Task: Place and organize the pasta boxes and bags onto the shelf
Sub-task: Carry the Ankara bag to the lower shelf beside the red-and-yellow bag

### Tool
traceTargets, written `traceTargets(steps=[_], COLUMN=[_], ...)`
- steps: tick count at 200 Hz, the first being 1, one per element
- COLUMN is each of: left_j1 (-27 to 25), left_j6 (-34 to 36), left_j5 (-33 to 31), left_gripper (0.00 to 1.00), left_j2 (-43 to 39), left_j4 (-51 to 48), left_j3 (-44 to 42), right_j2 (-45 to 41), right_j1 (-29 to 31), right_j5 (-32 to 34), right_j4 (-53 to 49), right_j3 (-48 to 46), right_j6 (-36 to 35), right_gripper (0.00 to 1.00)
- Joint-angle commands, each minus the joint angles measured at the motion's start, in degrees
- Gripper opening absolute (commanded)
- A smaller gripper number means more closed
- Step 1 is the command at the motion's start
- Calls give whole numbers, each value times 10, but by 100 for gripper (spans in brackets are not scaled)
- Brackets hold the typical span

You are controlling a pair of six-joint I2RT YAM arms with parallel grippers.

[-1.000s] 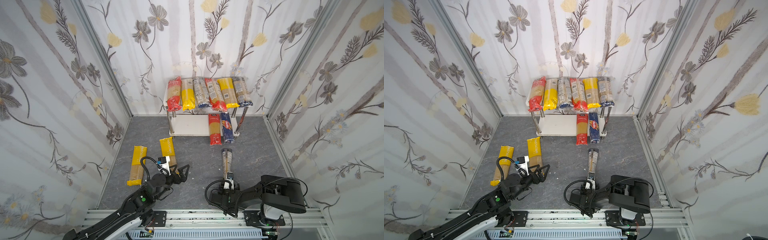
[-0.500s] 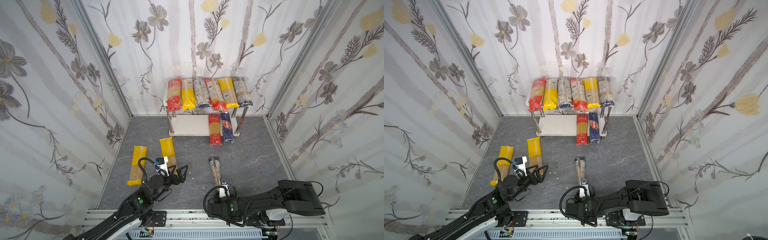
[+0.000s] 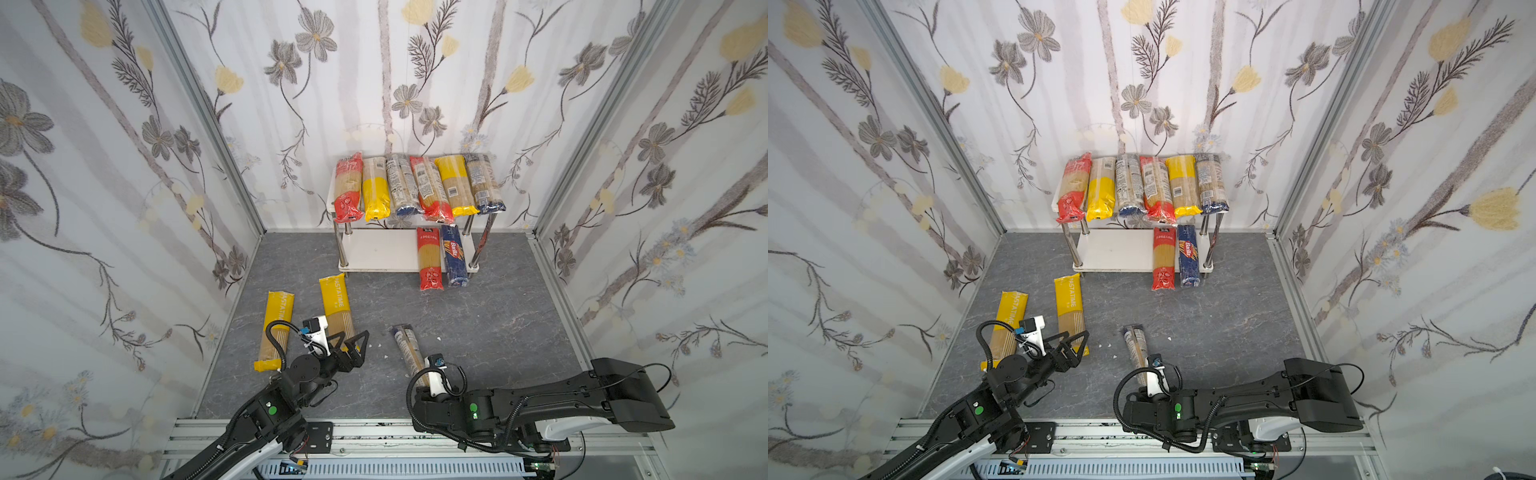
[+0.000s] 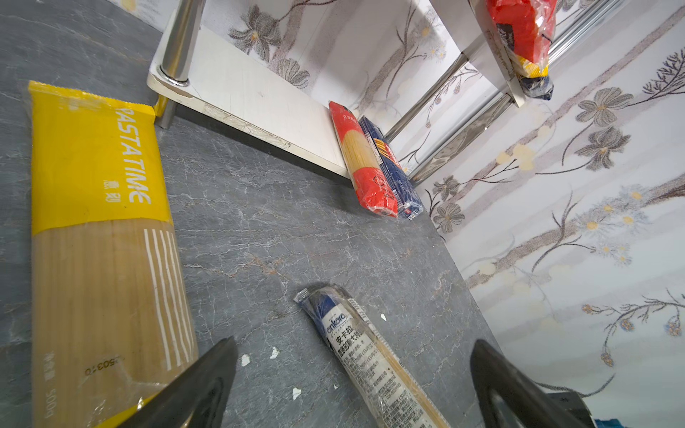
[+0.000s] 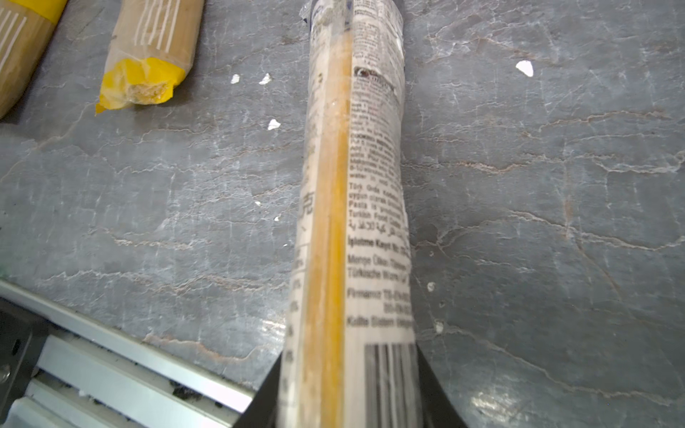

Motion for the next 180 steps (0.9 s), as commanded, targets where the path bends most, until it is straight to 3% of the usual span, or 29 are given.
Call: traceTargets(steps=[1, 100, 137, 180], left_j1=[-1, 0, 0, 0], left_j6=[-10, -10, -5, 7], left_j5=[-23, -61, -70, -89], left_gripper=[100, 100, 100, 100], left_j2=[-8, -26, -21, 9], left_j4=[-17, -31, -30, -28], left_j3=[1, -2, 2, 9], right_j2=[-14, -43, -28, 45], right_j1=[-8, -91, -177, -263], right_j5=[38, 80, 58, 61], right_j4=[14, 16, 79, 116], right_j3=[16, 98, 116, 208], right_j6=[-29, -160, -245, -348], right_gripper=[19, 17, 17, 17])
